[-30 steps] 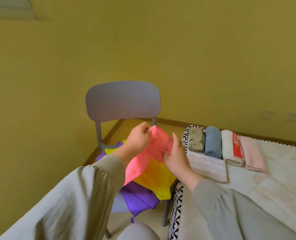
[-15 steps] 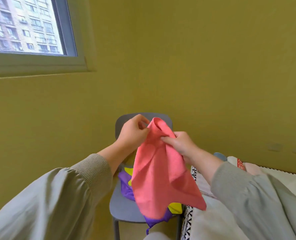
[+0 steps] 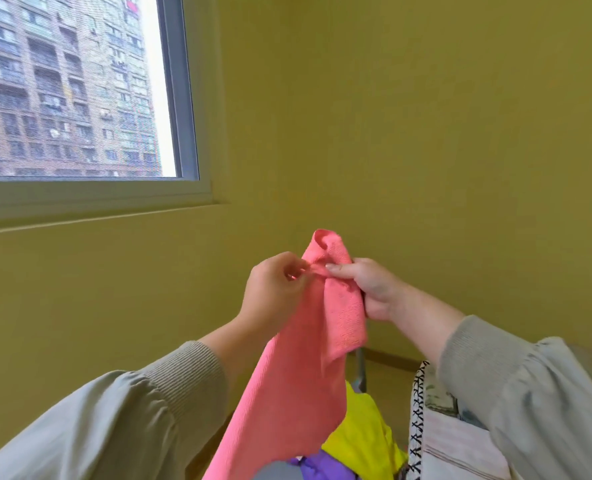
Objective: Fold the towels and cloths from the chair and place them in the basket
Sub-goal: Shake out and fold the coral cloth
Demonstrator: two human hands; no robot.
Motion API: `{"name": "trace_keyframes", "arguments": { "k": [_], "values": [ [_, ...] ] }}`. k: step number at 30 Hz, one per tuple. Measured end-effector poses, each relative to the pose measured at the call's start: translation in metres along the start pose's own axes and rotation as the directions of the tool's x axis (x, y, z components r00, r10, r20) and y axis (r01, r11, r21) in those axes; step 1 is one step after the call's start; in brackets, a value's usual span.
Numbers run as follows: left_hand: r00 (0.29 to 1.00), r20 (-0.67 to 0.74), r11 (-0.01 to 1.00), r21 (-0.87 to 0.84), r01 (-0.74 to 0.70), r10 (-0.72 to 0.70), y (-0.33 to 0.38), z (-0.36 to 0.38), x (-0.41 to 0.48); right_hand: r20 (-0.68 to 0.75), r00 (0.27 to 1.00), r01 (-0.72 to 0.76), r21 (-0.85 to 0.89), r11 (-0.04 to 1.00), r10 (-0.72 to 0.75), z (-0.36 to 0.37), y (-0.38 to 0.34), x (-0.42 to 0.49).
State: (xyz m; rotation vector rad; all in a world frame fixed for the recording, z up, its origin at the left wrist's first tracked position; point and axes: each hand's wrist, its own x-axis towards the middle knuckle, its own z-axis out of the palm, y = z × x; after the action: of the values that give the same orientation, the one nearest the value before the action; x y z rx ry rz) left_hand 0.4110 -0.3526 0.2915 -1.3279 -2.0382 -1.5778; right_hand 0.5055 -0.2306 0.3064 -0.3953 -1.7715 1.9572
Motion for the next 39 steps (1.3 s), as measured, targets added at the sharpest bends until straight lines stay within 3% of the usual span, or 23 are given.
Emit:
{"name": "trace_keyframes", "arguments": {
  "k": [2, 6, 8, 10, 13, 17, 20, 23, 25, 27, 29, 31, 34, 39],
  "values": [
    [0.999, -0.050, 1.000, -0.005, 0.010, -0.011, -0.003, -0.003, 0.005, -0.006, 1.000, 0.000, -0.001, 1.000, 0.000, 0.002, -0.003, 0.001],
    [0.967, -0.135, 0.972, -0.115, 0.203, -0.218, -0.015, -0.018, 0.019, -0.099, 0.995, 0.010, -0.048, 0.999, -0.014, 0.001, -0.011, 0.001],
    [0.937, -0.164, 0.951, -0.091, 0.296, -0.307, -0.026, -0.028, 0.028, -0.158, 0.987, 0.000, -0.069, 0.998, -0.011, -0.002, -0.018, 0.002],
    [0.907, -0.023, 0.904, -0.090, 0.418, -0.421, -0.033, -0.038, 0.033, -0.217, 0.976, -0.032, -0.076, 0.997, 0.015, -0.004, -0.024, 0.006],
    [0.795, 0.391, 0.785, -0.235, 0.573, -0.464, -0.021, -0.038, 0.029, -0.283, 0.959, -0.053, -0.068, 0.996, 0.032, -0.003, -0.029, 0.012],
    [0.887, 0.361, 0.857, -0.316, 0.408, -0.289, 0.007, -0.023, 0.023, -0.403, 0.914, -0.055, -0.024, 0.998, 0.040, 0.001, -0.035, 0.022],
    [0.872, 0.461, 0.902, -0.285, 0.324, -0.167, 0.015, -0.016, 0.014, -0.504, 0.863, -0.038, 0.006, 0.999, 0.036, 0.006, -0.041, 0.023],
    [0.844, 0.510, 0.963, -0.100, 0.252, -0.168, 0.009, -0.003, -0.001, -0.549, 0.836, -0.009, 0.035, 0.999, 0.027, 0.013, -0.048, 0.020],
    [0.863, 0.470, 0.982, 0.038, 0.187, -0.183, 0.003, 0.007, -0.006, -0.553, 0.833, 0.007, 0.022, 1.000, 0.007, 0.016, -0.052, 0.020],
    [0.893, 0.398, 0.976, 0.030, 0.216, -0.210, 0.000, 0.007, -0.006, -0.555, 0.832, 0.001, -0.014, 1.000, -0.009, 0.013, -0.055, 0.017],
    [0.915, 0.311, 0.950, -0.089, 0.299, -0.259, -0.002, 0.002, 0.002, -0.497, 0.868, -0.002, 0.011, 1.000, 0.007, 0.005, -0.058, 0.012],
    [0.930, 0.221, 0.925, -0.180, 0.334, -0.293, -0.001, -0.007, 0.015, -0.350, 0.933, -0.027, 0.152, 0.988, 0.080, 0.000, -0.058, 0.004],
    [0.945, 0.177, 0.941, -0.154, 0.302, -0.275, 0.008, -0.017, 0.035, -0.270, 0.961, 0.004, 0.245, 0.970, 0.064, -0.007, -0.054, -0.003],
    [0.949, 0.233, 0.972, -0.051, 0.230, -0.212, 0.019, -0.015, 0.054, -0.173, 0.984, -0.019, 0.182, 0.983, 0.051, -0.018, -0.043, -0.001]
  ]
}}
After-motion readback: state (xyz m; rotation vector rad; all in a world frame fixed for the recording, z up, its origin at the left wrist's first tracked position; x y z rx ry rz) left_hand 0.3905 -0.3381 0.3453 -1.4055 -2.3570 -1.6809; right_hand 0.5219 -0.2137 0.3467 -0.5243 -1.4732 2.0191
